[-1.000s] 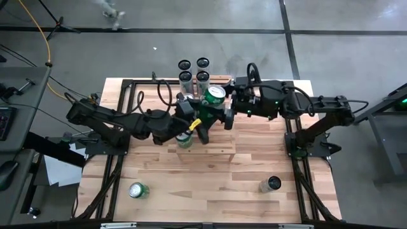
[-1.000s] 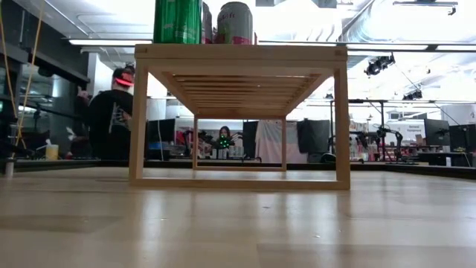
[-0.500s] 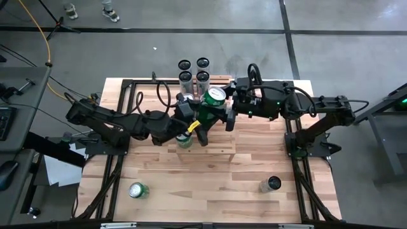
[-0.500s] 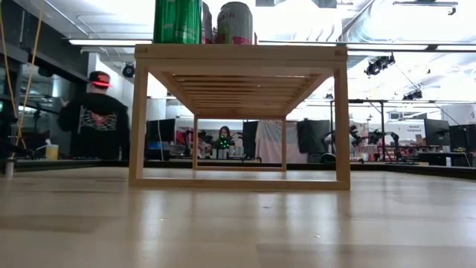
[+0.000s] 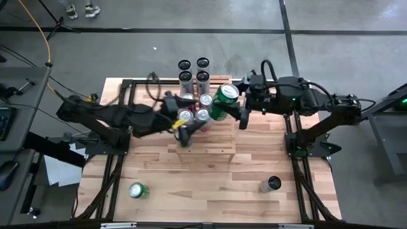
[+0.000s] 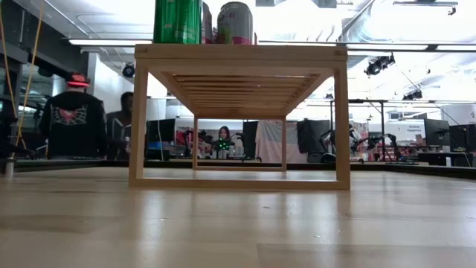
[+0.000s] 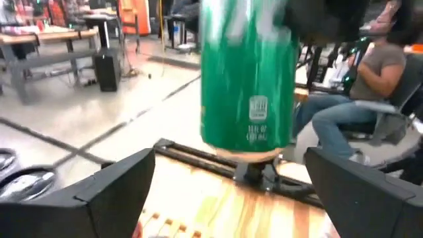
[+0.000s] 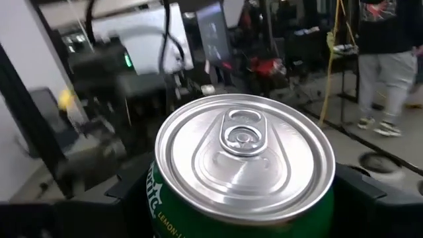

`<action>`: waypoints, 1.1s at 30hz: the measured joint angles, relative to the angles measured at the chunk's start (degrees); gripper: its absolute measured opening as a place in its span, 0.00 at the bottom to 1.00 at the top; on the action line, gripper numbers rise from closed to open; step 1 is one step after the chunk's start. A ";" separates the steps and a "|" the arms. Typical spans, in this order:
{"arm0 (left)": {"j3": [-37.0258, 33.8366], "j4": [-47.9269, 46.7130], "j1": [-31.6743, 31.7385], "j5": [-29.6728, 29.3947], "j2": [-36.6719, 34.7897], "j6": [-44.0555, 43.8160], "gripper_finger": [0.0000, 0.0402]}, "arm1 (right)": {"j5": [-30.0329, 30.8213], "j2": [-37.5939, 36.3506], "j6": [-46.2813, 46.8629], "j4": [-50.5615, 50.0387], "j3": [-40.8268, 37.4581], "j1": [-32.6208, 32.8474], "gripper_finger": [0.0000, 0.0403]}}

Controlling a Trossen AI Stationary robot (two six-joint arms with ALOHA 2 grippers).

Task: Place canned beverage on shelf
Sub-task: Put the bottom right green soda can on the shelf aligned with the other green soda can

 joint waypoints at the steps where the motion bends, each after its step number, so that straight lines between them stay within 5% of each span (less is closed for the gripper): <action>1: 0.00 -0.99 -0.49 -0.11 -1.33 -0.68 0.94 | 0.03 -0.22 -0.21 -1.46 -0.02 0.28 0.71; 9: -2.23 -2.90 -5.88 -5.42 -12.67 1.62 0.94 | -0.08 2.81 -0.29 -10.15 -0.04 6.23 0.71; 18: -21.42 8.68 -9.84 -9.15 -23.52 -3.24 0.94 | 6.04 13.19 0.38 -17.31 -0.22 10.13 0.71; 24: -29.31 21.27 -11.47 -10.10 -28.00 -1.56 0.94 | 7.12 17.40 -0.58 -12.61 -0.06 9.52 0.71; 33: -29.75 21.74 -13.50 -10.05 -30.36 -0.75 0.94 | 8.41 19.31 -1.64 -5.37 -4.69 9.33 0.71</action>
